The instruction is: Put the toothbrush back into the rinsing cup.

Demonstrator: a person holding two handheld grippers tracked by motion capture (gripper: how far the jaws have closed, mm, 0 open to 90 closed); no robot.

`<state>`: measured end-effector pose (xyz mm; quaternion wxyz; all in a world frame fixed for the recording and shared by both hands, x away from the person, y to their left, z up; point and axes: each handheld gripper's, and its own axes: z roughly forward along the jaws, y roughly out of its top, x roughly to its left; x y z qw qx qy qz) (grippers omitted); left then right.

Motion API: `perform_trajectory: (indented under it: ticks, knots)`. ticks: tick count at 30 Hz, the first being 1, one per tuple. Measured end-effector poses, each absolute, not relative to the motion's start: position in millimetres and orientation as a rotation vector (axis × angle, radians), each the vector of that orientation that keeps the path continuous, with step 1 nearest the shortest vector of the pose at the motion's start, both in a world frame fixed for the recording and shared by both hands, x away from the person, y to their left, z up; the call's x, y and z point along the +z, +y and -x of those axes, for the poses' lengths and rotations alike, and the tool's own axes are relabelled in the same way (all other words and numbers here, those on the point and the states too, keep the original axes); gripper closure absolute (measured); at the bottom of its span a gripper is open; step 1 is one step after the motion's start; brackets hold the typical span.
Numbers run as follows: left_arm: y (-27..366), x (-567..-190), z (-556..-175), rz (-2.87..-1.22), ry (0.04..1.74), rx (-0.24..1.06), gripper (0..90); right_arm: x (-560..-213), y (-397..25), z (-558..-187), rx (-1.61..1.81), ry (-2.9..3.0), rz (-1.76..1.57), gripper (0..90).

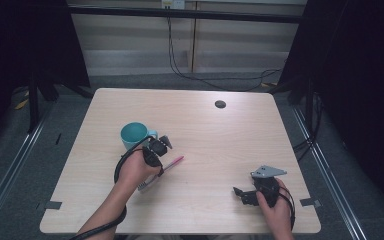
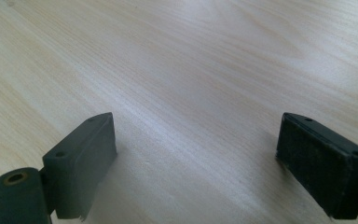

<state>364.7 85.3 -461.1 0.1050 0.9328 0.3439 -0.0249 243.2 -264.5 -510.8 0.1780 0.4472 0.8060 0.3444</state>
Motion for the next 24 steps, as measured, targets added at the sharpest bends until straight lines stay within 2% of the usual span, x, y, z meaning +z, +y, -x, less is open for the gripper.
perform_trajectory:
  ticks: [9,15,24]
  knots:
    - [81.3,-465.5,-366.2,-2.807,0.997,-0.077,81.4,-510.8,-264.3,-243.3,0.975,2.28,-1.266,11.1]
    - [81.5,-465.6,-366.3,-2.775,1.002,-0.107,81.9,-510.8,-264.3,-243.4,0.975,2.28,-1.266,11.0]
    - [80.2,-447.7,-363.5,-2.755,0.974,-0.117,81.9,-510.5,-263.8,-243.0,0.974,2.269,-1.277,12.8]
